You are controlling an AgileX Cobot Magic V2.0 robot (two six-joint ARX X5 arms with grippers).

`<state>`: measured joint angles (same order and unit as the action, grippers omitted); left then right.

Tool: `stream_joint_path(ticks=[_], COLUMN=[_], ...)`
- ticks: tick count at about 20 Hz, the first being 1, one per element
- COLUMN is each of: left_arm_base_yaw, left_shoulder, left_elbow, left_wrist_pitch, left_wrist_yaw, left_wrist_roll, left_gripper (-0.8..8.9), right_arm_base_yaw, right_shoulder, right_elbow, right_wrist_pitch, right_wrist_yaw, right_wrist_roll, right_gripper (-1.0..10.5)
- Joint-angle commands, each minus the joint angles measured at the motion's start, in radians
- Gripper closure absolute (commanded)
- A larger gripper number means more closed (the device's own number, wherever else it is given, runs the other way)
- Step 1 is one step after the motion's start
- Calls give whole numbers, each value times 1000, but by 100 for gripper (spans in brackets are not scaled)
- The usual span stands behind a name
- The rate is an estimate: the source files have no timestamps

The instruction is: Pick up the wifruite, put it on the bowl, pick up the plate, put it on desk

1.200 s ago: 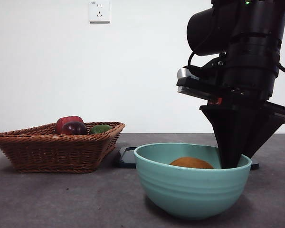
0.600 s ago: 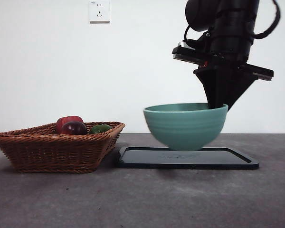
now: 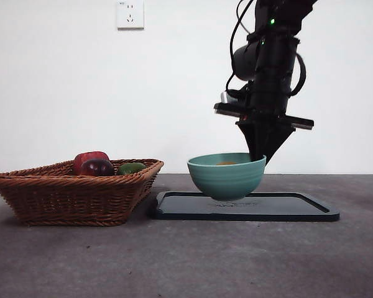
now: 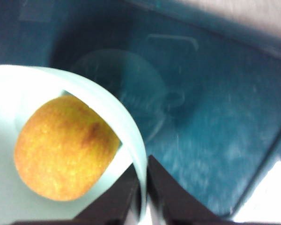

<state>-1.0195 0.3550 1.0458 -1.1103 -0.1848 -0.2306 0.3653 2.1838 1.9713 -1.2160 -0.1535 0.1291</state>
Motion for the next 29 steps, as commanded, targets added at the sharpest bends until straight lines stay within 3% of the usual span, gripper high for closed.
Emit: stream_joint_path(ticks=[1, 8, 11, 14, 19, 22, 25, 29], left_arm_base_yaw=[-10, -10, -10, -10, -10, -10, -10, -10], left_shoulder=[2, 2, 2, 2, 2, 2, 2, 2], left_elbow=[6, 6, 6, 6, 6, 6, 6, 6], left_wrist_pitch=[11, 11, 11, 11, 11, 11, 11, 11], left_wrist_yaw=[-2, -2, -2, -2, -2, -2, -2, -2], left_wrist_roll=[-6, -6, -6, -7, -6, -6, -6, -6], left_gripper=[282, 282, 282, 282, 282, 281, 281, 281], right_arm_base_yaw=[3, 3, 3, -1, -1, 11, 61, 138], right_shoulder=[44, 63, 62, 14, -221, -393, -600, -851], right_elbow=[33, 32, 34, 45, 56, 51, 11, -145], right_wrist_pitch=[3, 6, 2, -9, -99, -200, -200, -200], right_wrist_yaw=[-4, -4, 7, 80, 115, 154, 155, 155], right_wrist_roll=[-14, -16, -17, -9, -7, -18, -15, 27], right_gripper=[941, 932, 728, 547, 355, 347, 348, 349])
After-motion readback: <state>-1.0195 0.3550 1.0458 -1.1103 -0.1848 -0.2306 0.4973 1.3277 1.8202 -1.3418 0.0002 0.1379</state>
